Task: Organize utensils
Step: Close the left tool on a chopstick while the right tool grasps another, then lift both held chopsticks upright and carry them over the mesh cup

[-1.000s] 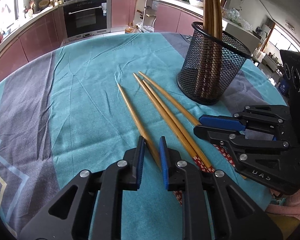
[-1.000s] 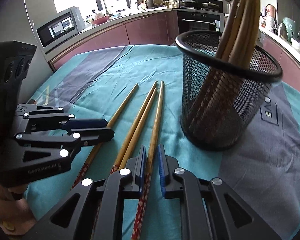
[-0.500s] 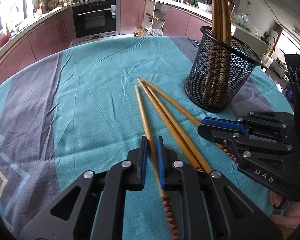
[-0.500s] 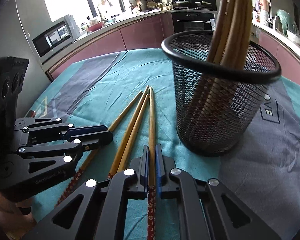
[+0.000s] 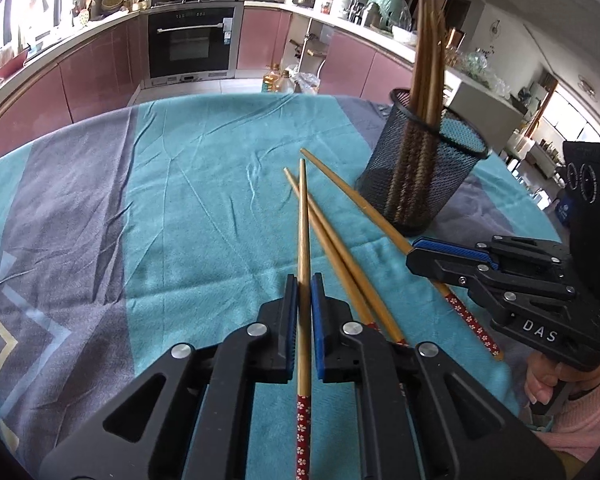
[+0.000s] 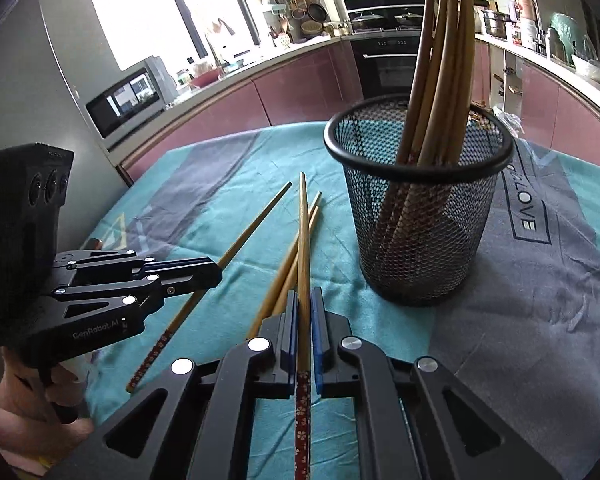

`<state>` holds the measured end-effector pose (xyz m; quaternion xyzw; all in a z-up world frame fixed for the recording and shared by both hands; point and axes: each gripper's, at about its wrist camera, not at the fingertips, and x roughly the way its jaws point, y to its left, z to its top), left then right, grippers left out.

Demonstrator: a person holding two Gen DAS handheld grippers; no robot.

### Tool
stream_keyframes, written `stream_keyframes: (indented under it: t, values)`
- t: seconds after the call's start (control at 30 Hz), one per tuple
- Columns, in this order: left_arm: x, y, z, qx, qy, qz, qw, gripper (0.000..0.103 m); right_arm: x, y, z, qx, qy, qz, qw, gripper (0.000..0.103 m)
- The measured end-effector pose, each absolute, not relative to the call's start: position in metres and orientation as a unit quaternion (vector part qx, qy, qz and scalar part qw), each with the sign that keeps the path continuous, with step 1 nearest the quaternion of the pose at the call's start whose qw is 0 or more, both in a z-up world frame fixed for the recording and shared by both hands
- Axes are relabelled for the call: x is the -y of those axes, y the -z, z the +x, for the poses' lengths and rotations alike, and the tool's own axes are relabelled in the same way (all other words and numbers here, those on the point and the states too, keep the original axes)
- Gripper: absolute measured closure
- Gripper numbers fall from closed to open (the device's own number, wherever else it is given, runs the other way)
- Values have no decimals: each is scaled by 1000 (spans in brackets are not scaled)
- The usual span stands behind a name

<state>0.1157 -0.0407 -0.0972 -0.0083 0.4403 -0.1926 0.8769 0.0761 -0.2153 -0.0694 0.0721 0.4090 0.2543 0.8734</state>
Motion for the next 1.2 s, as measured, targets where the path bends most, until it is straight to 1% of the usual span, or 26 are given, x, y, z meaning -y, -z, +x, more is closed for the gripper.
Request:
stream_keyframes:
  t: [0.43, 0.67, 0.8, 1.2]
  values:
    - [39, 63, 98, -406, 244, -36, 880, 96, 229, 42, 62, -371, -290, 105, 876, 97]
    - [38, 49, 95, -396, 256, -45, 881, 96, 235, 39, 60, -367, -306, 128, 869, 97]
    - [38, 48, 95, -395, 261, -52, 879, 96, 240, 40, 60, -364, -321, 156, 860, 97]
    - [37, 43, 98, -390, 260, -53, 882, 96, 257, 39, 57, -347, -334, 194, 855, 97]
